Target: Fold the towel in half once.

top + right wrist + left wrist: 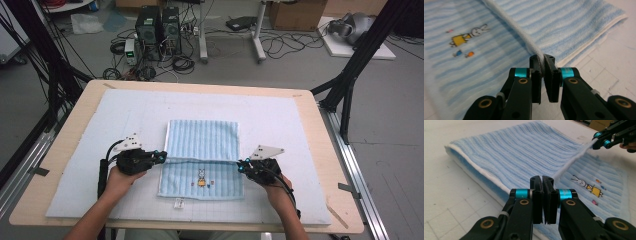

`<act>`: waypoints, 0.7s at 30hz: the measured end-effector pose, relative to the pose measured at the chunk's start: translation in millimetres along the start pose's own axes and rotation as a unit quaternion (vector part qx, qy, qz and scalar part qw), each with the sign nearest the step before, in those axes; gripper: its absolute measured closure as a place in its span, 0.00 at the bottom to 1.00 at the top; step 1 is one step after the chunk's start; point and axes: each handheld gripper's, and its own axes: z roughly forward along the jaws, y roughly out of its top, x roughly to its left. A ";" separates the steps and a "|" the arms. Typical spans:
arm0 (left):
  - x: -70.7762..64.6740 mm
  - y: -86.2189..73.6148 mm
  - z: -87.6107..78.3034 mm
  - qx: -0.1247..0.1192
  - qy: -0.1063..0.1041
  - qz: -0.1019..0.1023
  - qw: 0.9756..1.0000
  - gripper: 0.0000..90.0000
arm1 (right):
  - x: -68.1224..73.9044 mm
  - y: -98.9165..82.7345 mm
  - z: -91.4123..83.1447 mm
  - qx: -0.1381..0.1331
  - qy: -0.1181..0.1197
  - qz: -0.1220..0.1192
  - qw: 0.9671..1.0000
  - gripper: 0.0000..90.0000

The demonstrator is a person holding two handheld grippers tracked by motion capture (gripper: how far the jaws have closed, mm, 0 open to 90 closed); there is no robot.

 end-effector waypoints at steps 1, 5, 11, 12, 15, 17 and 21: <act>-2.4 -0.3 -1.8 -0.001 -0.002 0.001 1.000 0.96 | 1.9 -0.6 -3.2 -0.003 0.003 0.000 1.000 0.94; -13.1 -2.8 -11.1 -0.002 -0.012 0.012 1.000 0.96 | 9.9 -5.3 -15.1 -0.011 0.013 -0.013 1.000 0.94; -29.0 -8.8 -25.0 -0.001 -0.030 0.026 0.999 0.96 | 24.6 -12.1 -31.8 -0.021 0.028 -0.026 0.999 0.94; -31.2 -10.3 -26.7 0.002 -0.034 0.028 0.999 0.96 | 27.4 -13.9 -33.4 -0.019 0.031 -0.025 0.999 0.94; -38.1 -15.7 -30.4 0.007 -0.040 0.032 0.999 0.96 | 32.9 -19.4 -36.1 -0.014 0.036 -0.030 0.999 0.94; -41.1 -19.2 -31.9 0.016 -0.045 0.035 0.998 0.96 | 37.1 -23.1 -37.9 -0.009 0.038 -0.030 0.999 0.94; -43.9 -26.0 -31.8 0.030 -0.048 0.035 0.998 0.96 | 42.2 -27.3 -38.6 -0.004 0.045 -0.034 0.998 0.94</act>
